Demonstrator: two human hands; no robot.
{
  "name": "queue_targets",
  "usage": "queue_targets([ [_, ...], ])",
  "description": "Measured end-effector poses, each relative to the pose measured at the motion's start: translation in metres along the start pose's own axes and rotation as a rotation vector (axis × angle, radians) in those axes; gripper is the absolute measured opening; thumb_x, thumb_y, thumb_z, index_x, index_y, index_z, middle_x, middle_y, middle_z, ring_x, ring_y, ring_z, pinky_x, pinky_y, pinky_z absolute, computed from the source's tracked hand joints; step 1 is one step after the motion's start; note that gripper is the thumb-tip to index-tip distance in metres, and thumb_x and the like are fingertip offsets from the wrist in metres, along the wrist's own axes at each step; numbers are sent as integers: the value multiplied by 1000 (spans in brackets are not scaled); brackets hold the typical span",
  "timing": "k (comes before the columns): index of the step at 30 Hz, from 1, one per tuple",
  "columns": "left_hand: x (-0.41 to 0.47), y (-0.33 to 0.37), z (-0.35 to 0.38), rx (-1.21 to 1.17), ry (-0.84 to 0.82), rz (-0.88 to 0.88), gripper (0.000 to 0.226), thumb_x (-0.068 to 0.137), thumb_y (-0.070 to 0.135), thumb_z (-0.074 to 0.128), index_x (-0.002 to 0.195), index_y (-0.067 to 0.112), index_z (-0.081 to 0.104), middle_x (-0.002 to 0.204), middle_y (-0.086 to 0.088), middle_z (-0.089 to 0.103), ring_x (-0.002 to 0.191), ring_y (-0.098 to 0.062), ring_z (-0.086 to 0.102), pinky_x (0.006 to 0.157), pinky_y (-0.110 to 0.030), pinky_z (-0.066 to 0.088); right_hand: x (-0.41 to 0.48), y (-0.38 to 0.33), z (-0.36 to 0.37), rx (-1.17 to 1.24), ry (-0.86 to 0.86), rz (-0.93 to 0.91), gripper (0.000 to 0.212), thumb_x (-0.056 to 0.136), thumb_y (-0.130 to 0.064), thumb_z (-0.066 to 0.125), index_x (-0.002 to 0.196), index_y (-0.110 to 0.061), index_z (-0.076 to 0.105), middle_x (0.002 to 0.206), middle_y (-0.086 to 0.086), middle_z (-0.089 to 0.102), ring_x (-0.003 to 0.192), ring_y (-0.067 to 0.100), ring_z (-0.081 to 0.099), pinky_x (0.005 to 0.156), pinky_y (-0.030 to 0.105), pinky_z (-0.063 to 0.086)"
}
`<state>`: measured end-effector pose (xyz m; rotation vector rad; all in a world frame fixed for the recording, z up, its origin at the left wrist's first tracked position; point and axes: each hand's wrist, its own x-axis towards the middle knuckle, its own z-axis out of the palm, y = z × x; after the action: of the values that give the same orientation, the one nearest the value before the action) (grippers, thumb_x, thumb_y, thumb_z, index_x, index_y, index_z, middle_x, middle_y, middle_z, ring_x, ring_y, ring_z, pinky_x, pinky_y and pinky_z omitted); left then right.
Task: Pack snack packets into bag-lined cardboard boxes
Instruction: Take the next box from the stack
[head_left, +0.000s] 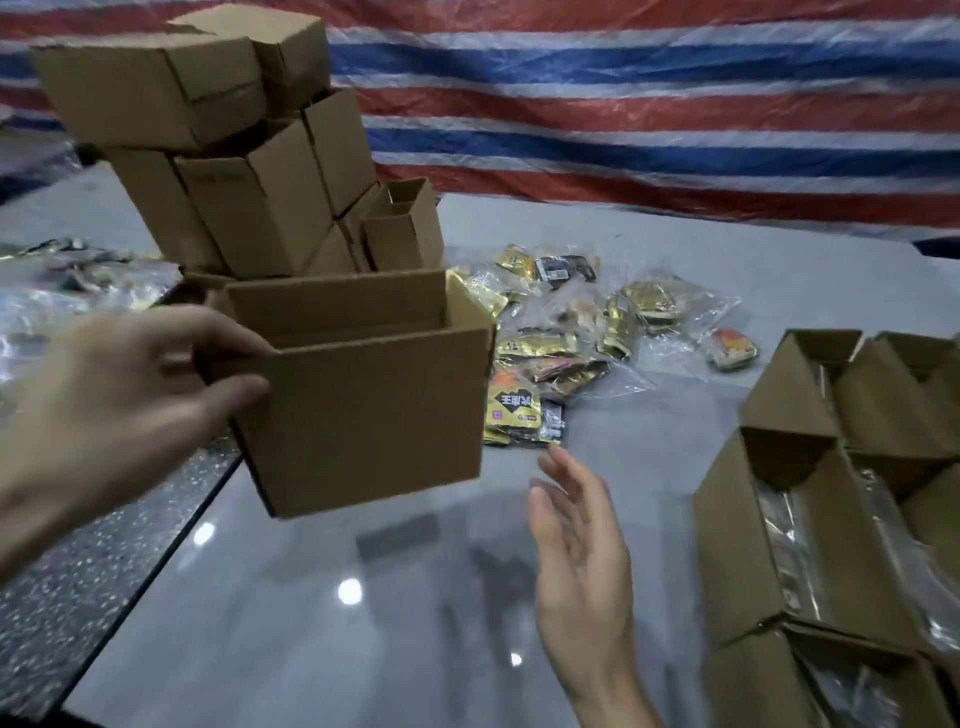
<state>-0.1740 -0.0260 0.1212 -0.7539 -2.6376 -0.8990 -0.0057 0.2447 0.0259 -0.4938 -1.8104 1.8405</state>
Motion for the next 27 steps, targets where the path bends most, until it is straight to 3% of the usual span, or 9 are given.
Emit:
queue_targets([
  [2, -11, 36, 30, -67, -41, 58, 25, 78, 40, 74, 103, 41, 70, 100, 25, 69, 91, 5, 67, 72, -10, 54, 0, -1, -8, -8, 53, 23, 43, 86, -53, 58, 127, -42, 55, 128, -31, 59, 121, -6, 55, 93, 14, 46],
  [5, -46, 59, 84, -193, -129, 93, 14, 84, 23, 81, 90, 34, 73, 94, 21, 70, 96, 2, 65, 81, -6, 46, 2, -1, -20, -10, 111, 86, 44, 87, -61, 63, 127, -45, 53, 119, -41, 58, 114, -18, 53, 86, 5, 45],
  [7, -60, 61, 113, -255, -111, 108, 10, 82, 16, 77, 87, 24, 75, 95, 18, 70, 99, 0, 63, 86, -9, 44, 3, 2, -26, -57, 126, 142, 43, 86, -54, 66, 125, -45, 52, 110, -43, 61, 105, -22, 54, 76, -2, 42],
  [10, -84, 62, 149, -263, -85, 247, 9, 88, 21, 67, 92, 17, 75, 96, 8, 67, 107, -4, 61, 91, -20, 48, 5, 18, -38, -211, 175, 240, 37, 90, -30, 72, 124, -37, 57, 107, -25, 66, 103, -7, 60, 75, 3, 45],
  [14, -103, 42, 177, -305, -5, 269, 49, 84, 35, 72, 129, 24, 59, 128, 4, 51, 128, -18, 51, 106, -31, 44, 3, 24, -48, -321, 178, 322, 47, 90, 0, 57, 126, -30, 61, 112, -11, 68, 102, 9, 63, 85, 24, 49],
  [17, -112, 21, 194, -557, -83, -60, 114, 63, 60, 85, 154, 26, 25, 155, 9, 34, 144, -11, 35, 117, -22, 31, 0, 26, -48, -330, 184, 334, 45, 90, 1, 56, 120, -32, 62, 108, -19, 67, 94, -11, 60, 72, 4, 44],
  [20, -120, 0, 216, -633, -293, -262, 136, 45, 67, 90, 154, 21, 23, 153, 13, 39, 136, 8, 39, 108, -7, 32, -2, 28, -46, -350, 169, 373, 42, 88, 0, 58, 110, -35, 62, 98, -24, 66, 87, -17, 57, 64, 2, 41],
  [23, -126, -14, 240, -636, -470, -311, 108, 44, 69, 92, 125, 6, 60, 122, 2, 70, 116, -1, 62, 102, -20, 46, -1, 28, -46, -376, 139, 399, 43, 84, 5, 57, 104, -32, 60, 96, -19, 67, 89, -3, 62, 70, 15, 44],
  [27, -130, -32, 266, -598, -522, -269, 72, 56, 57, 95, 118, 29, 69, 114, 14, 73, 109, -7, 67, 97, -36, 53, 10, 17, -47, -445, 151, 379, 37, 84, -2, 68, 105, -30, 58, 102, -14, 65, 100, 12, 62, 76, 14, 45],
])
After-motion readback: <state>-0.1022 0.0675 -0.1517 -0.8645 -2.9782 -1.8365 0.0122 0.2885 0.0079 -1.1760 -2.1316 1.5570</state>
